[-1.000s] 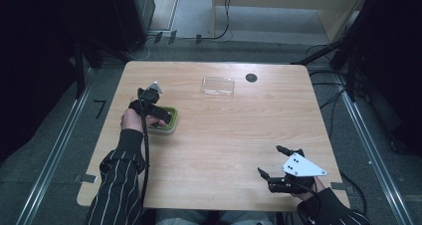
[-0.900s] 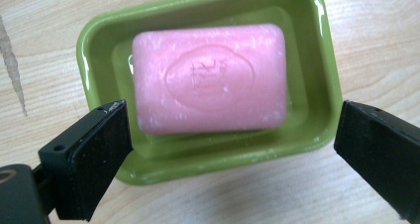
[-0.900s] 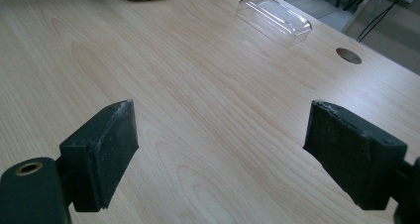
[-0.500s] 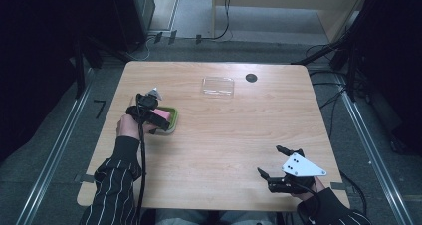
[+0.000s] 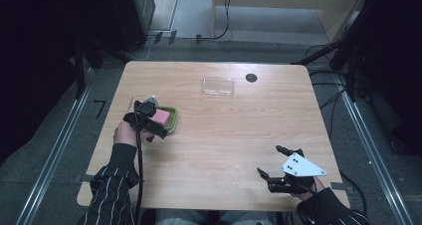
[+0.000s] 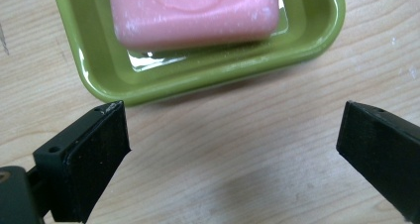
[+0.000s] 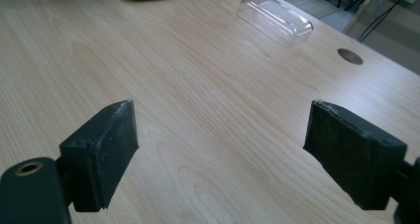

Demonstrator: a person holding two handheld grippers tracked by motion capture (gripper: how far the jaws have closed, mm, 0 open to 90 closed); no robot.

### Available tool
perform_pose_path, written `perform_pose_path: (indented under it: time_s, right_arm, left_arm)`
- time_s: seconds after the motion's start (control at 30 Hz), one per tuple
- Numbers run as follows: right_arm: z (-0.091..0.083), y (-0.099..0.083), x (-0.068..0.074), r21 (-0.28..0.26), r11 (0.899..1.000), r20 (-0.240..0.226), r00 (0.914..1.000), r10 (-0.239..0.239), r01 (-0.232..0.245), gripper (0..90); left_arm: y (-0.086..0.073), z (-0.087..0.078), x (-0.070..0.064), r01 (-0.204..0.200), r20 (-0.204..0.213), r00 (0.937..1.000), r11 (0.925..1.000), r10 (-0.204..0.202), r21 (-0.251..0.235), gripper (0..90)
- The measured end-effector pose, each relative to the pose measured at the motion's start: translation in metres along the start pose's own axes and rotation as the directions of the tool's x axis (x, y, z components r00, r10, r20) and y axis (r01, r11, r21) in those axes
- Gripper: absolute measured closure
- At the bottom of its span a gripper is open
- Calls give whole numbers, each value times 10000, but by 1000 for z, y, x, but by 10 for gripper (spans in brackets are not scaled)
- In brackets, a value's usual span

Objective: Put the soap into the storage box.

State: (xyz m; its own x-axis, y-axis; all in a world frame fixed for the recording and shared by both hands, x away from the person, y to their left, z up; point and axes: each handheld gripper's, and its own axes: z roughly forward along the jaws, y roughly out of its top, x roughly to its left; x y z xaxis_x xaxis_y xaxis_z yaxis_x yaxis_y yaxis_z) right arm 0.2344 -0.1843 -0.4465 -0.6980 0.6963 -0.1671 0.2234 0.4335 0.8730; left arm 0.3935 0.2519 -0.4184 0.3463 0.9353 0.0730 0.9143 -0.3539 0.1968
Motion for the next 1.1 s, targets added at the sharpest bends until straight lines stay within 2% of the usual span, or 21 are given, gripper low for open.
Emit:
perform_pose_path:
  time_s: [0.4, 0.9, 1.1]
  right_arm:
    - [0, 0, 0, -33, 10000, -13, 10000, -8, 8, 138]
    - [1, 0, 0, -36, 10000, -10, 10000, -44, 44, 138]
    - [0, 0, -1, -67, 10000, -45, 10000, -49, 48, 138]
  left_arm:
    - [-19, 0, -6, -39, -113, 9999, 10000, 39, 18, 4]
    - [-41, 8, -13, -315, -181, 9993, 9983, 324, 496, 4]
    - [-48, 13, -16, -248, -154, 9996, 9982, 256, 543, 4]
